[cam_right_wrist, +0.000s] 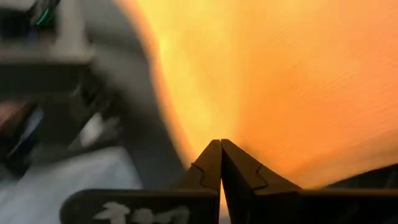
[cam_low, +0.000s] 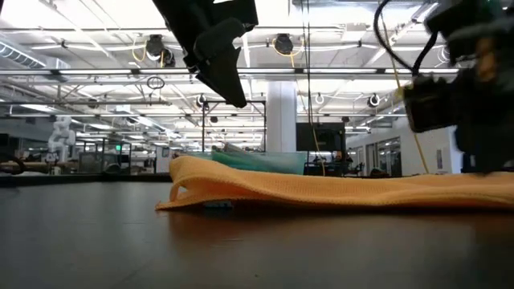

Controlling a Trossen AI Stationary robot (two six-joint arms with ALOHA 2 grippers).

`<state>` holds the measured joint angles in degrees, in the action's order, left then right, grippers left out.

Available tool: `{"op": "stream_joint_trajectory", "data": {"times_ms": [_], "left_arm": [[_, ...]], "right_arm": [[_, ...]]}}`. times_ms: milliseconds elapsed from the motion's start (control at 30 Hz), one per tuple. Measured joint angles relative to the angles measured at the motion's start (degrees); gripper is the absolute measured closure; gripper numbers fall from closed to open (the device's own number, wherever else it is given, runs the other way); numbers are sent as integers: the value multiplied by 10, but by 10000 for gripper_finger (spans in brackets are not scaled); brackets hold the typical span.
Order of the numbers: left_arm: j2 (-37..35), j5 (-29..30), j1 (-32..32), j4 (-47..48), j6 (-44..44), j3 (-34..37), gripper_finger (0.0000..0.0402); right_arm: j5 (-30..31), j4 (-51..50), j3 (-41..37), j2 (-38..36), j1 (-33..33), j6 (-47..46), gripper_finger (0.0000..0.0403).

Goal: Fold microfiber towels
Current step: Fold the orange microfiber towel

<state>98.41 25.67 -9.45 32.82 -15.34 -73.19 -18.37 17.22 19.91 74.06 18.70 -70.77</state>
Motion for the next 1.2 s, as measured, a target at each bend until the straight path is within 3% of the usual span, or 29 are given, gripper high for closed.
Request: {"op": "stream_joint_trajectory", "data": {"times_ms": [167, 400, 533, 733, 833, 1033, 1200], "left_arm": [[0, 0, 0, 0, -4, 0, 293], [0, 0, 0, 0, -16, 0, 293], [0, 1, 1, 0, -16, 0, 293], [0, 9, 15, -6, -16, 0, 293], [7, 5, 28, -36, -4, -1, 293], [75, -113, 39, -104, 77, -1, 293], [127, -117, 29, -167, 130, -4, 293]], "right_arm": [[91, -91, 0, -10, -40, 23, 403], [107, -102, 1, -14, -74, 49, 403], [52, -74, 0, -23, -85, 68, 403], [48, -123, 0, -45, -131, 112, 403], [26, -102, 0, -61, -144, 105, 403], [-17, -68, 1, -112, -114, 77, 403], [-10, -49, 2, -165, -79, 57, 403]]}}
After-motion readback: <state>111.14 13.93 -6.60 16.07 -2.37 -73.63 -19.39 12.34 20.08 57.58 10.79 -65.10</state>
